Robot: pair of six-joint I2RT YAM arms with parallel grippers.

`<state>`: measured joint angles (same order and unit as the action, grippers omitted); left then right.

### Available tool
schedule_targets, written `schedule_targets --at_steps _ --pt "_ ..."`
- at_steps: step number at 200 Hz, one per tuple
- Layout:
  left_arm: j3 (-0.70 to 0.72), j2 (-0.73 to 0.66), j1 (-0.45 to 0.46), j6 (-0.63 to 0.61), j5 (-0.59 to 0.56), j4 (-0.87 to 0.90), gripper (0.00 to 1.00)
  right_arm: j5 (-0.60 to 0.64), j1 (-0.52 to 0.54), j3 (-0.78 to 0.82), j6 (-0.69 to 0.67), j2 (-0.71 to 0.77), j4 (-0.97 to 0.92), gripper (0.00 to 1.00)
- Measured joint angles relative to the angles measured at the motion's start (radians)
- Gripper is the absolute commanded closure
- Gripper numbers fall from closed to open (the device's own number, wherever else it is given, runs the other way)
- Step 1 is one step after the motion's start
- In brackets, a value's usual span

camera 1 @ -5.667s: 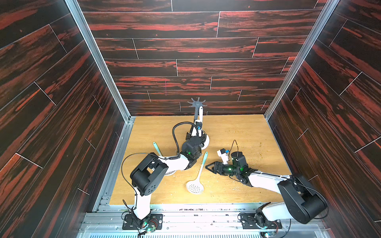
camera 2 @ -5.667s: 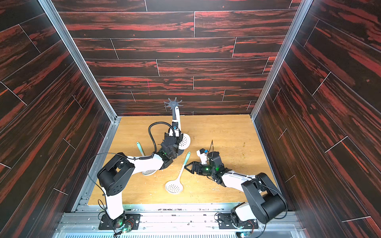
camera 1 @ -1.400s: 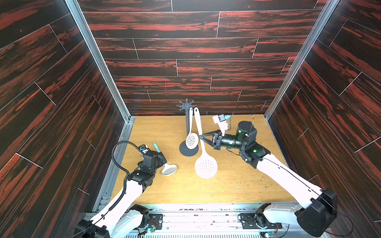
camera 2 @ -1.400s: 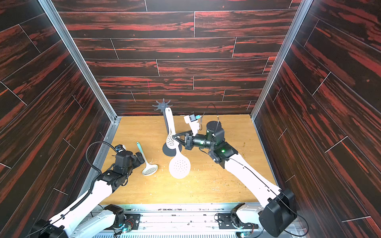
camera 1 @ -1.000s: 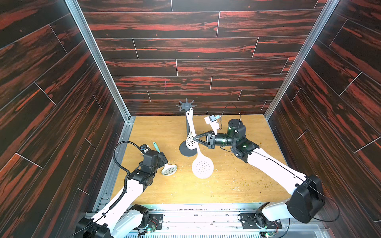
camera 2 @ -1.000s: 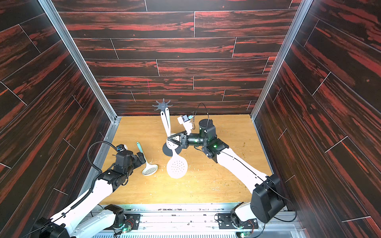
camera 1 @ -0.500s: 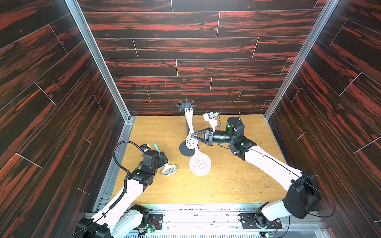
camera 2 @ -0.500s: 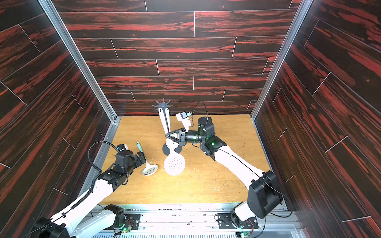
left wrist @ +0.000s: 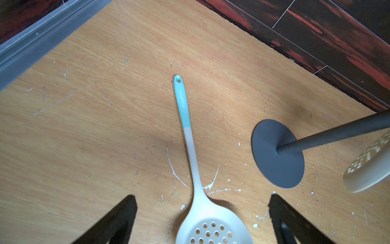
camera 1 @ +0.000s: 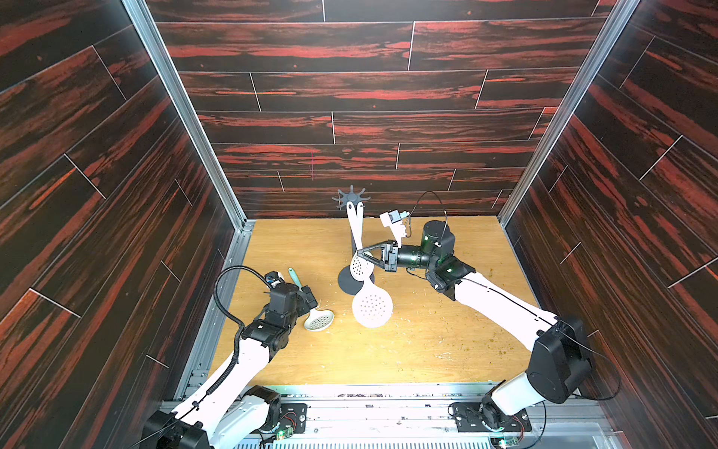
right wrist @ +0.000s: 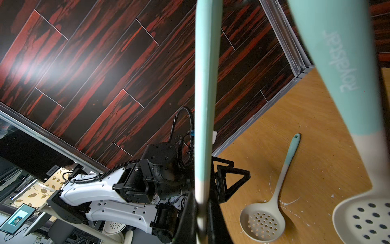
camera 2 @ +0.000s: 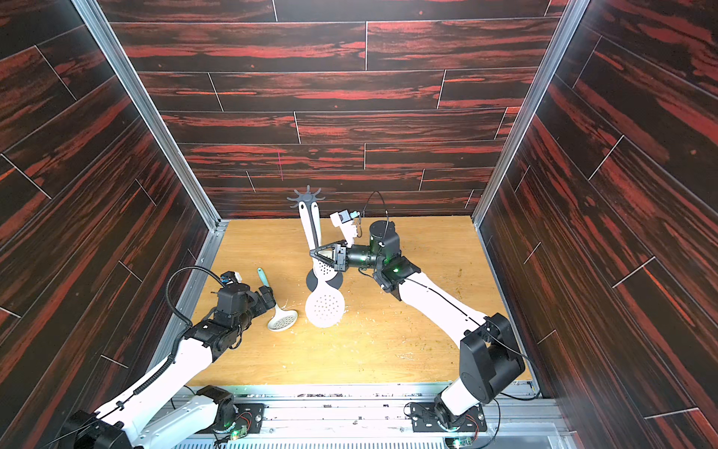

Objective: Hang the skimmer on the kitchen utensil rack
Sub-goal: Hang the skimmer on the rack.

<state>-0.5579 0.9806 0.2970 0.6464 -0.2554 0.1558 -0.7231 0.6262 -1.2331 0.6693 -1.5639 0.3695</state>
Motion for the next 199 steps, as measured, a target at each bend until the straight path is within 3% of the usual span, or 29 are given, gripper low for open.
schedule_targets --at_steps 134,199 --pt "0.0 0.0 -0.001 0.0 0.018 -0.001 0.0 0.017 0.0 0.051 0.014 -0.001 0.038 1.0" --pt "0.0 0.0 -0.001 -0.004 0.023 0.001 0.0 -0.022 -0.021 0.007 0.039 -0.072 0.092 1.0"
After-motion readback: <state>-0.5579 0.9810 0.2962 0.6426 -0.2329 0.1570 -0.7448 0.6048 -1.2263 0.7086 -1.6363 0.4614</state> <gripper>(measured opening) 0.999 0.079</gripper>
